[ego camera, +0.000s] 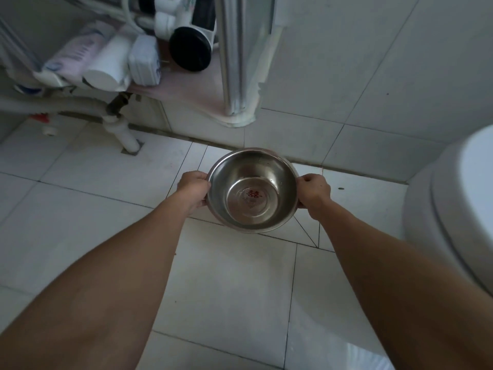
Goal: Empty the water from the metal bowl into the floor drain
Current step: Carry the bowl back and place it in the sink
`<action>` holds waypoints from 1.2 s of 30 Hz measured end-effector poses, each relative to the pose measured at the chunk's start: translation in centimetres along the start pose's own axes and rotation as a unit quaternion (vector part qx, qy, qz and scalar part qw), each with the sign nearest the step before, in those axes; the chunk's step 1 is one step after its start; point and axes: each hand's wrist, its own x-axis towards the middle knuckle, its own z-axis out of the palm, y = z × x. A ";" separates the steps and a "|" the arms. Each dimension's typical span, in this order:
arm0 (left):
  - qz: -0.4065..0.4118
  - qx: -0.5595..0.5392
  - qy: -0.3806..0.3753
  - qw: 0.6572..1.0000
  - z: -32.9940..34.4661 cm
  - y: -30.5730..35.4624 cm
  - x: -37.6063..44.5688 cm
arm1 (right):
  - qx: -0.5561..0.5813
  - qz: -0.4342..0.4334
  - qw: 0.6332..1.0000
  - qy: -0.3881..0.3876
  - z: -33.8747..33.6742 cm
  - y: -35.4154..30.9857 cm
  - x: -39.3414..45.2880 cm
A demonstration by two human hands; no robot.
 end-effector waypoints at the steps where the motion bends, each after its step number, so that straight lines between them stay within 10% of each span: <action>1: -0.005 -0.009 0.004 1.000 -0.2 -0.2 -0.7 | -0.004 0.004 1.000 0.000 0.0 0.0 -0.8; 20: -0.163 -0.047 0.118 0.978 -20.4 10.9 -30.4 | -0.095 0.114 0.976 -0.157 -10.8 -17.3 -31.2; 36: -0.126 -0.167 0.252 0.945 -45.7 26.6 -56.4 | -0.100 -0.035 0.958 -0.267 -15.1 -45.6 -55.7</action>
